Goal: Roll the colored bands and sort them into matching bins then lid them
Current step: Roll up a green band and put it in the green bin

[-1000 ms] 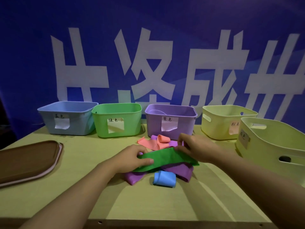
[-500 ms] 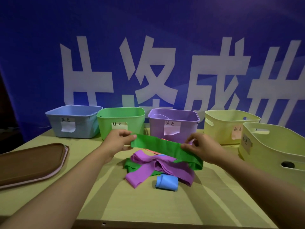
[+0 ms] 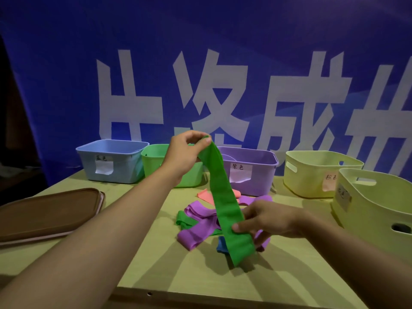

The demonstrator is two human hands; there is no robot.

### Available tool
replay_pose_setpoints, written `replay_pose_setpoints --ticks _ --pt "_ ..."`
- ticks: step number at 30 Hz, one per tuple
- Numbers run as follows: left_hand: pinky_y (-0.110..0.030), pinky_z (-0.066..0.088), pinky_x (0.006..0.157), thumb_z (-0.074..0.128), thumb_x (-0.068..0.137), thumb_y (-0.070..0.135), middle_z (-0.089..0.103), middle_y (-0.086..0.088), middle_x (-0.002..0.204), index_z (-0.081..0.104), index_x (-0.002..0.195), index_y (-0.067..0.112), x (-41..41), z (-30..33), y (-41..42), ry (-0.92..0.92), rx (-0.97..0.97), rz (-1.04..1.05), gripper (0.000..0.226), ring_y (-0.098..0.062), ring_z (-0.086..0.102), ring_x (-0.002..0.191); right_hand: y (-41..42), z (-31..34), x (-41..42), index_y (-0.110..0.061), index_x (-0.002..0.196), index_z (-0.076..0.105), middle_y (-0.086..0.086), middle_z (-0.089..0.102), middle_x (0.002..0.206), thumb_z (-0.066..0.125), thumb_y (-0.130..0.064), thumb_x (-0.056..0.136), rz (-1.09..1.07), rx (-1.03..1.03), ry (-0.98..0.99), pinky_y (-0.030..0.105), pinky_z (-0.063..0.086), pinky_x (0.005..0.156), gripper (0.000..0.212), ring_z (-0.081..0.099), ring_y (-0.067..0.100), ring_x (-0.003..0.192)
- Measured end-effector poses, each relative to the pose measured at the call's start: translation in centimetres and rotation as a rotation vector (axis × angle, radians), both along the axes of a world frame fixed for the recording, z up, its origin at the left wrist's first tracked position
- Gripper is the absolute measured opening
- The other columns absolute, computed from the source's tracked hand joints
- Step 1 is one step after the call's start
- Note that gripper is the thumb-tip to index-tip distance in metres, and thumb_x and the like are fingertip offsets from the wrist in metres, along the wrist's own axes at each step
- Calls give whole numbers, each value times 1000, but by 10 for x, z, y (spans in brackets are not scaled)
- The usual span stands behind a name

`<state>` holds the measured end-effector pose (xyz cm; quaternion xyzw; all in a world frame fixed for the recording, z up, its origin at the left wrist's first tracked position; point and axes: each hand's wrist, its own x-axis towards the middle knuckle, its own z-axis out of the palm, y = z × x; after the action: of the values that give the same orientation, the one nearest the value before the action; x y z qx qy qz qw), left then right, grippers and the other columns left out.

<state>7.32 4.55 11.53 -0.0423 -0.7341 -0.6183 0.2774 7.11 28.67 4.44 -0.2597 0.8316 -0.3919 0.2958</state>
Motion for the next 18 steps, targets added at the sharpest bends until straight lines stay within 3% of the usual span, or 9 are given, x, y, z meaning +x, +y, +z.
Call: replay_pose_setpoints --ticks 2,4,10,13,15,18 --pt "-33 61 76 73 95 24 71 1 107 75 104 24 2 1 4 3 -38 -23 9 -19 69 102 -3 -4 4 -5 113 73 10 73 94 68 -29 98 35 13 -33 23 56 65 29 66 11 74" --pt "-32 61 76 73 95 26 72 2 108 75 104 25 2 1 6 -2 -61 -28 9 -18 69 102 -5 -9 4 -1 113 72 19 72 102 68 -31 98 42 16 -24 22 53 66 34 63 13 75" --pt "-43 61 89 71 96 22 72 2 103 72 99 24 -4 -10 -15 -51 -31 126 4 -19 69 100 -1 -10 8 -13 120 71 2 76 116 58 -34 102 -75 -192 -52 29 51 89 31 69 12 102" --pt "-44 60 90 71 97 19 71 1 104 71 105 20 -10 -29 -32 -120 -6 191 8 -21 67 104 -1 -4 6 -15 113 71 9 76 108 64 -36 99 -211 -301 -18 40 57 85 27 71 17 91" --pt "-45 62 86 70 97 18 71 -3 108 71 105 19 -13 -41 -41 -161 30 236 9 -25 68 105 0 5 7 -21 116 68 7 74 107 72 -31 94 -272 -339 -19 34 57 74 25 71 14 81" --pt "-48 61 89 70 97 18 71 -7 111 71 111 14 -17 -56 -54 -228 75 345 14 -27 67 103 5 20 4 -29 133 57 10 75 105 75 -13 91 -285 -395 -98 30 54 68 49 68 14 71"
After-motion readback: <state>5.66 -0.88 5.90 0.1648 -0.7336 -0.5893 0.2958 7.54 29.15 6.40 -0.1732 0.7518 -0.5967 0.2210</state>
